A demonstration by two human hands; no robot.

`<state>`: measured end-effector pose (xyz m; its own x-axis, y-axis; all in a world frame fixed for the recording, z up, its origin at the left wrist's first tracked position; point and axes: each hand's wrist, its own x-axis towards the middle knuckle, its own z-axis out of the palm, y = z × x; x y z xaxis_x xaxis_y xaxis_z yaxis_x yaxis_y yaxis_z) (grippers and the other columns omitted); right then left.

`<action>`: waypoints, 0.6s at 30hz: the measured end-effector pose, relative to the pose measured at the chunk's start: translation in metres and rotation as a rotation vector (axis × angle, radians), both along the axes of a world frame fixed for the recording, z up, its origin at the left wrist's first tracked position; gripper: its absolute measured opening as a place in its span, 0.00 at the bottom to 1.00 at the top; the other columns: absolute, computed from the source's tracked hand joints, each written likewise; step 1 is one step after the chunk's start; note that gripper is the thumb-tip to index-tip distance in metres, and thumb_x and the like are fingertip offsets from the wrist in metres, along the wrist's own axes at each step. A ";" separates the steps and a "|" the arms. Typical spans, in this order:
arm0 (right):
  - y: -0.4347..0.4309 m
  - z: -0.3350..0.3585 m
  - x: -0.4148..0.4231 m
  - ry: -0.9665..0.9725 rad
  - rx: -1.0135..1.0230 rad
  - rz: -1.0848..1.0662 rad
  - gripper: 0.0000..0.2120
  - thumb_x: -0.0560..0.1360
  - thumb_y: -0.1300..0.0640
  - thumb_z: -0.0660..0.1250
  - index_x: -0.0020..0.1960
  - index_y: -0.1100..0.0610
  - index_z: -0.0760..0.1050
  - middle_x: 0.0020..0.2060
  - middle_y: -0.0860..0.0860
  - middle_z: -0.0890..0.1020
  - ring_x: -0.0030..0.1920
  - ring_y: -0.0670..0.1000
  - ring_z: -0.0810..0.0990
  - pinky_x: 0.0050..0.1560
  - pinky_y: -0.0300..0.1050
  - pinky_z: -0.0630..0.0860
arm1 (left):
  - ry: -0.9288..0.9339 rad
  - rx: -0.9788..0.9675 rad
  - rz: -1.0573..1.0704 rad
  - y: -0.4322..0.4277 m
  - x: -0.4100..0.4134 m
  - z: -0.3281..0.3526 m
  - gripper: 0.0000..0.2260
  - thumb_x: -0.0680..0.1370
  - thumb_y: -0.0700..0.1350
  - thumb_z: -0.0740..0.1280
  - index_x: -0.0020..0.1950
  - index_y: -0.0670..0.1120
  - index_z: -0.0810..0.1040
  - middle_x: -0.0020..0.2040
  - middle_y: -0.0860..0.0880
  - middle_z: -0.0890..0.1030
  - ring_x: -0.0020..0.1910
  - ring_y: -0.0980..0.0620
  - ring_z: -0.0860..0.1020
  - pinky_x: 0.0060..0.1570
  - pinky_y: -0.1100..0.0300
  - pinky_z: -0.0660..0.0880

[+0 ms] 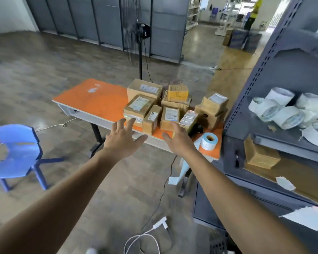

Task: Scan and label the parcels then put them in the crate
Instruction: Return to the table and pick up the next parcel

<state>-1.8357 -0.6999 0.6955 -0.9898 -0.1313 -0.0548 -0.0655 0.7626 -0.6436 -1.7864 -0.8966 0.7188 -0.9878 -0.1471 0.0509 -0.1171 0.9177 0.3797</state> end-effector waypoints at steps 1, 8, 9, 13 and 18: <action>-0.007 -0.004 -0.013 -0.005 0.002 -0.017 0.28 0.80 0.42 0.60 0.76 0.48 0.58 0.72 0.56 0.67 0.68 0.58 0.70 0.61 0.51 0.70 | -0.003 0.000 -0.022 -0.007 -0.016 -0.005 0.34 0.76 0.66 0.60 0.78 0.54 0.54 0.76 0.47 0.57 0.76 0.44 0.54 0.69 0.42 0.63; -0.060 -0.028 -0.099 -0.040 0.001 -0.192 0.28 0.80 0.42 0.59 0.76 0.50 0.59 0.72 0.56 0.66 0.69 0.58 0.70 0.65 0.51 0.70 | -0.047 -0.029 -0.235 -0.059 -0.141 -0.036 0.34 0.77 0.66 0.59 0.78 0.52 0.54 0.77 0.47 0.57 0.75 0.43 0.55 0.68 0.44 0.63; -0.066 -0.028 -0.109 -0.045 -0.001 -0.237 0.28 0.80 0.42 0.60 0.76 0.50 0.59 0.72 0.56 0.66 0.68 0.58 0.71 0.65 0.52 0.70 | -0.058 -0.035 -0.278 -0.063 -0.157 -0.038 0.35 0.77 0.66 0.59 0.78 0.53 0.53 0.77 0.46 0.56 0.76 0.43 0.54 0.69 0.44 0.62; -0.077 -0.027 -0.140 -0.064 0.010 -0.404 0.28 0.80 0.44 0.61 0.76 0.51 0.60 0.71 0.56 0.67 0.69 0.58 0.70 0.65 0.51 0.70 | -0.109 -0.014 -0.442 -0.070 -0.207 -0.040 0.35 0.77 0.66 0.59 0.78 0.51 0.53 0.77 0.45 0.55 0.76 0.42 0.54 0.70 0.43 0.62; -0.070 -0.036 -0.163 -0.092 0.058 -0.538 0.28 0.79 0.44 0.62 0.76 0.51 0.61 0.69 0.57 0.70 0.67 0.58 0.71 0.64 0.52 0.70 | -0.158 0.000 -0.564 -0.063 -0.263 -0.052 0.35 0.76 0.67 0.59 0.77 0.52 0.55 0.77 0.46 0.56 0.75 0.40 0.55 0.69 0.40 0.63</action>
<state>-1.9990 -0.7696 0.6600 -0.9072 0.3980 -0.1361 0.3980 0.7075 -0.5840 -2.0493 -0.9596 0.6664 -0.9092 0.4032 -0.1035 0.3339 0.8549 0.3970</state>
